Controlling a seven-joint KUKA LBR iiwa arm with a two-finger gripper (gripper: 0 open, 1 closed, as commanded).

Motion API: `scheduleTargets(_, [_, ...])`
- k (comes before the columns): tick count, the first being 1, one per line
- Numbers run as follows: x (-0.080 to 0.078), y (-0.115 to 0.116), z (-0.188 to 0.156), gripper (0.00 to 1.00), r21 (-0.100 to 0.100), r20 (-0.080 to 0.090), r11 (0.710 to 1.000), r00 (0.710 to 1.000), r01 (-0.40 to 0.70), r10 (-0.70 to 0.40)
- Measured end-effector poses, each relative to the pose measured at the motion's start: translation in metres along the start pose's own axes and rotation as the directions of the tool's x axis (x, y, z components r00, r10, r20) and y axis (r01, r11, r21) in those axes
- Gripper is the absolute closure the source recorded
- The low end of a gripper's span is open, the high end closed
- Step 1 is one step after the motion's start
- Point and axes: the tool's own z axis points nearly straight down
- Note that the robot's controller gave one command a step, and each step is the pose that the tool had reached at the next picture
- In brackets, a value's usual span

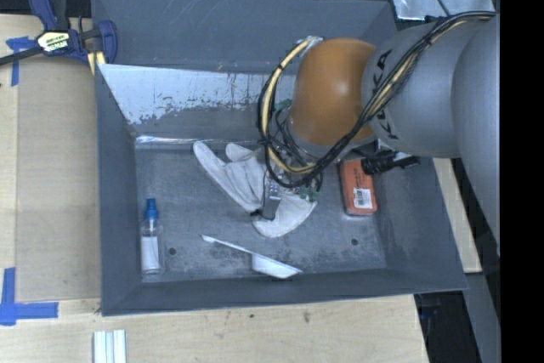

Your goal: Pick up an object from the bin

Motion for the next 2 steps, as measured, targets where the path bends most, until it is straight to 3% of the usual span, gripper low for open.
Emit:
scheduleTargets(1, [-0.0036, -0.0013, 0.0364, 1.00, -0.003, 0.009, 1.000, 1.000, -0.012, 0.012])
scheduleTargets(2, [-0.0036, -0.0013, 0.0365, 1.00, -0.003, 0.009, 1.000, 1.000, -0.013, 0.013])
